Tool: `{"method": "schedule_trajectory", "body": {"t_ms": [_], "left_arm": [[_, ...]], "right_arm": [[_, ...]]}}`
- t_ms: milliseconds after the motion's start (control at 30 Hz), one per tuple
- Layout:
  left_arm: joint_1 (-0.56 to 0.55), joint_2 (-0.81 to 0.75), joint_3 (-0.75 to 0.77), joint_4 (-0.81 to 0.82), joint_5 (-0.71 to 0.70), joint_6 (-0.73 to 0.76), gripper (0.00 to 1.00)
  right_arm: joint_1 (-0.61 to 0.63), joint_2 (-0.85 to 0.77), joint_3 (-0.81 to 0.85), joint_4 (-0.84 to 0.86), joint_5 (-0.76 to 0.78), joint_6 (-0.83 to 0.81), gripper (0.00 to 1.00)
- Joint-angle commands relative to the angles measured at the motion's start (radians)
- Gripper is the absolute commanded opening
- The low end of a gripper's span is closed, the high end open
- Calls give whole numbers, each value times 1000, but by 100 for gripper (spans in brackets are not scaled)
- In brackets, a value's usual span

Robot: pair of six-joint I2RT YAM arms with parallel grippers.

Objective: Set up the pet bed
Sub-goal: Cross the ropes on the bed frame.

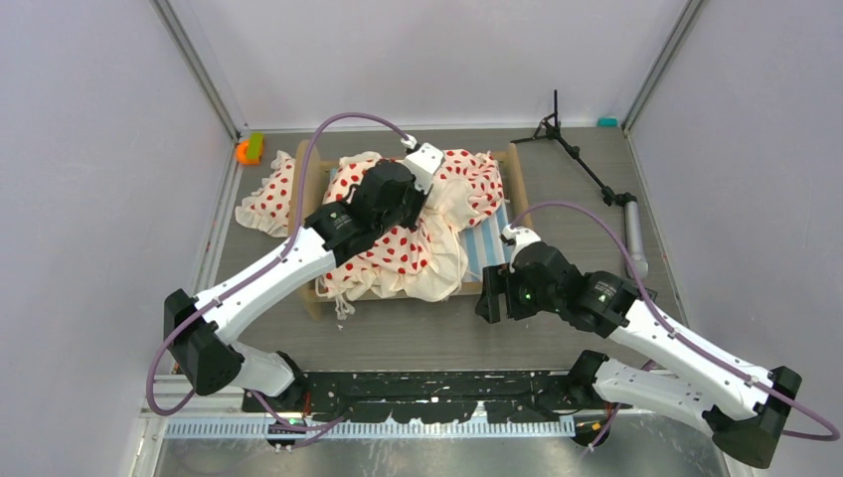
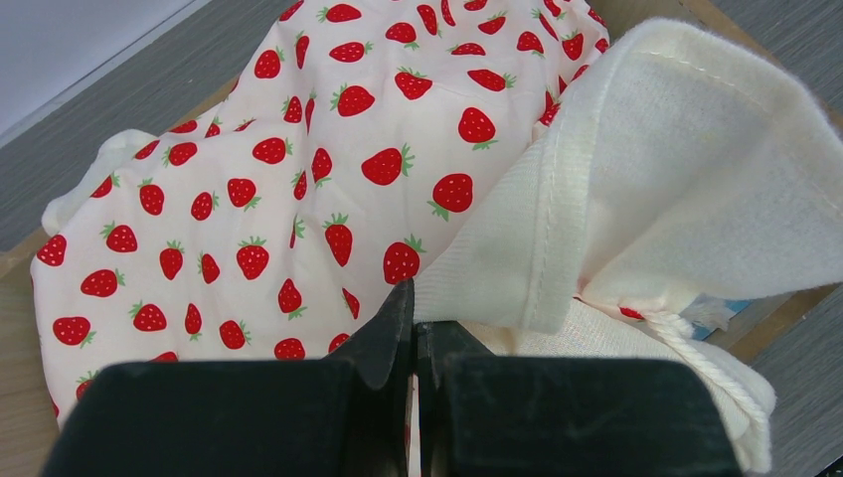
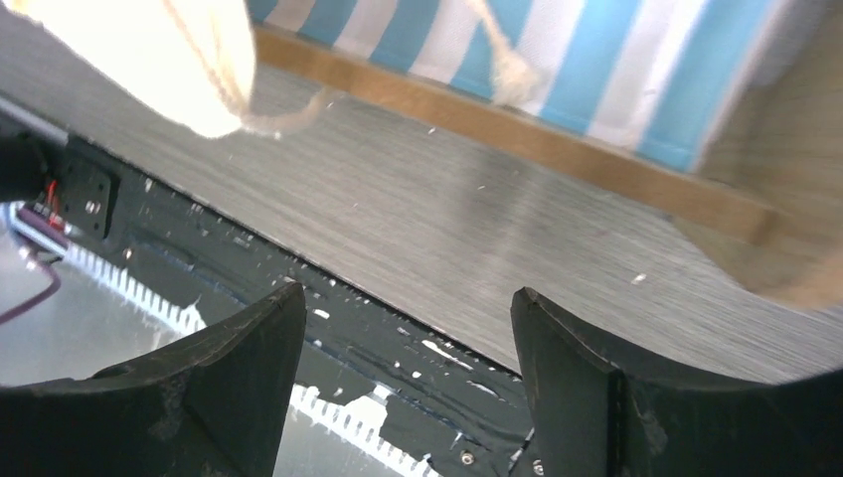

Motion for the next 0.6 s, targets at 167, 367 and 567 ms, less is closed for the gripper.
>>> {"method": "schedule_trajectory", "body": {"t_ms": [167, 367, 567], "left_arm": [[7, -38, 33, 29, -21, 4, 0], [7, -53, 35, 29, -12, 0, 0], [7, -55, 35, 22, -2, -3, 0]], "right_arm": [[7, -7, 126, -16, 403, -41, 76], [-7, 81, 100, 224, 472, -215, 38], [-158, 214, 77, 364, 261, -292, 45]]}}
